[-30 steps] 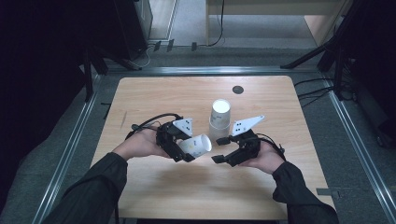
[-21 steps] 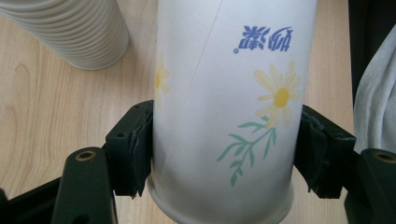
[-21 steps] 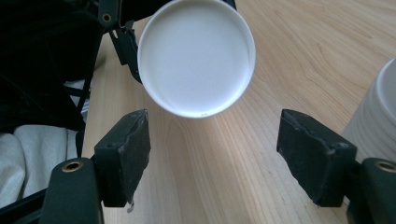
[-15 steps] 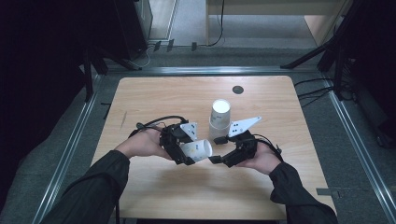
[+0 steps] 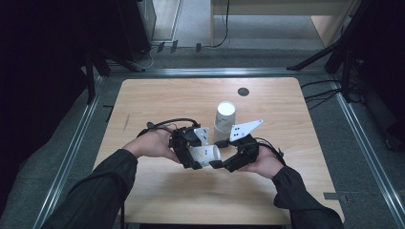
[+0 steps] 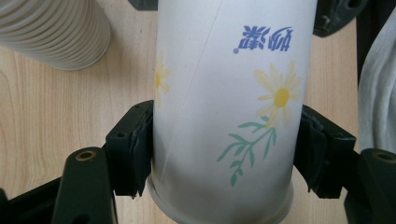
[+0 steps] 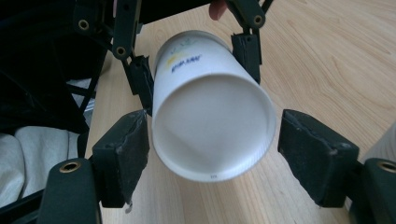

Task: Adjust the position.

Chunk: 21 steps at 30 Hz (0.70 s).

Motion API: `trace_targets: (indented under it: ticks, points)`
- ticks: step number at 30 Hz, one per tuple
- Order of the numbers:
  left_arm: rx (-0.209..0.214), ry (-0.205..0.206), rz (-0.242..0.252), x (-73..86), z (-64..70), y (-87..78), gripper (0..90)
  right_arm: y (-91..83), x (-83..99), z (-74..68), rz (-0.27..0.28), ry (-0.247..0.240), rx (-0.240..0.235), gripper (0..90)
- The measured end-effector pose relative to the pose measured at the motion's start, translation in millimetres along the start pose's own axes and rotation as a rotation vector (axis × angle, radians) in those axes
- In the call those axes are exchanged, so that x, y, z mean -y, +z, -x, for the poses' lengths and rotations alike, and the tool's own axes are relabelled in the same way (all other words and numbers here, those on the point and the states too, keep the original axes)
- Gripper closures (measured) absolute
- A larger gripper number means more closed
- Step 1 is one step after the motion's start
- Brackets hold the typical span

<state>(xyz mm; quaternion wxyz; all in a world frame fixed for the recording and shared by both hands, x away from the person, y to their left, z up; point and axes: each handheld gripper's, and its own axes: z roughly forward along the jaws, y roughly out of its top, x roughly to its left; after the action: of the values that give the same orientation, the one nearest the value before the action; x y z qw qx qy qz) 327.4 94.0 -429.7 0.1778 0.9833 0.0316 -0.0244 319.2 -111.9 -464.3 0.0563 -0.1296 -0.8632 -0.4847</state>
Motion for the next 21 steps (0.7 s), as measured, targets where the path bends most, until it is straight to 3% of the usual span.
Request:
trace_targets:
  ticks: [4, 21]
  points:
    - [0.003, 0.017, -0.015, -4.3, 0.6, -1.6, 29.3, 3.5, -1.6, 0.4, 0.006, -0.002, -0.009, 25.2]
    - [-0.003, 0.018, -0.018, -5.5, 1.0, -1.7, 29.1, 10.6, -4.3, -1.1, -0.007, -0.005, -0.026, 33.5]
